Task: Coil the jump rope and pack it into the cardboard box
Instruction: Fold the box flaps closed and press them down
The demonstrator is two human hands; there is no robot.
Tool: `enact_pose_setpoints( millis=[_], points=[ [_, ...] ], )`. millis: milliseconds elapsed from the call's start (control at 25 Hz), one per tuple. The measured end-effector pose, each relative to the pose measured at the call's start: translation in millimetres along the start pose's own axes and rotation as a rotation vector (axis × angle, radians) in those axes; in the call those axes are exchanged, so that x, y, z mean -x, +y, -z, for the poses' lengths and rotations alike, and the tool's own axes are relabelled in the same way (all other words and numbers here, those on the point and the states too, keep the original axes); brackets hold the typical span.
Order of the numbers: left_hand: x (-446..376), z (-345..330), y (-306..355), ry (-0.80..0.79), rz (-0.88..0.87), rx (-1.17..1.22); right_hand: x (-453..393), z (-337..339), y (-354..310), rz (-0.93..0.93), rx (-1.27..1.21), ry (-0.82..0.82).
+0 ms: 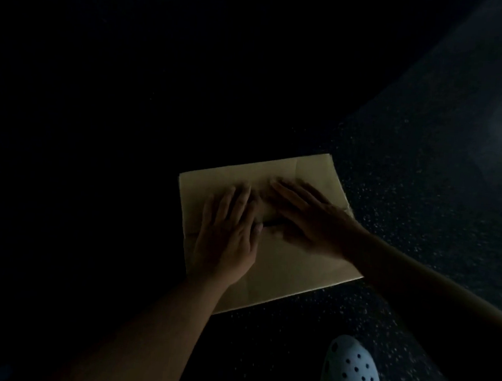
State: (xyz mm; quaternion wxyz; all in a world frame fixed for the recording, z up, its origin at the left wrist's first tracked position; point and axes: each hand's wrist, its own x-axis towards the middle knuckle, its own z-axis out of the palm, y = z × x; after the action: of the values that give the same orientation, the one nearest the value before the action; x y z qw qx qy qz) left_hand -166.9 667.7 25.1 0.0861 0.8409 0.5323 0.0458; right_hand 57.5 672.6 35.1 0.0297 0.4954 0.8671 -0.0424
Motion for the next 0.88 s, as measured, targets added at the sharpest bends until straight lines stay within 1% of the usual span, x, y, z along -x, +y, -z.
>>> enact_pose_setpoints(
  millis=[40, 160, 240, 360, 480, 560, 680, 760, 880],
  points=[
    [0, 0, -2, -0.004, -0.002, 0.005, 3, 3, 8, 0.017, 0.033, -0.03],
    [-4, -4, 0, -0.082, 0.033, -0.062, 3, -3, 9, -0.024, 0.078, -0.129],
    [-5, 2, 2, -0.104, 0.036, -0.072, 0, 1, 0, -0.033, 0.056, -0.132],
    [0, 9, -7, -0.105, -0.033, -0.07, 8, 1, -10, -0.073, -0.005, -0.019],
    [1, 4, -14, -0.16, -0.098, -0.138, 10, -8, -15, -0.071, 0.043, 0.009],
    [3, 6, -11, -0.163, -0.086, -0.108, 9, -7, -18, -0.069, 0.026, 0.023],
    [3, 15, -12, -0.087, -0.088, -0.029, 11, 6, -24, -0.14, -0.09, 0.091],
    [0, 20, -14, -0.084, -0.07, 0.015, 9, 13, -33, -0.18, -0.156, 0.123],
    [-4, 40, -3, -0.128, -0.042, 0.045, 13, 30, -45, -0.281, -0.229, 0.121]
  ],
)
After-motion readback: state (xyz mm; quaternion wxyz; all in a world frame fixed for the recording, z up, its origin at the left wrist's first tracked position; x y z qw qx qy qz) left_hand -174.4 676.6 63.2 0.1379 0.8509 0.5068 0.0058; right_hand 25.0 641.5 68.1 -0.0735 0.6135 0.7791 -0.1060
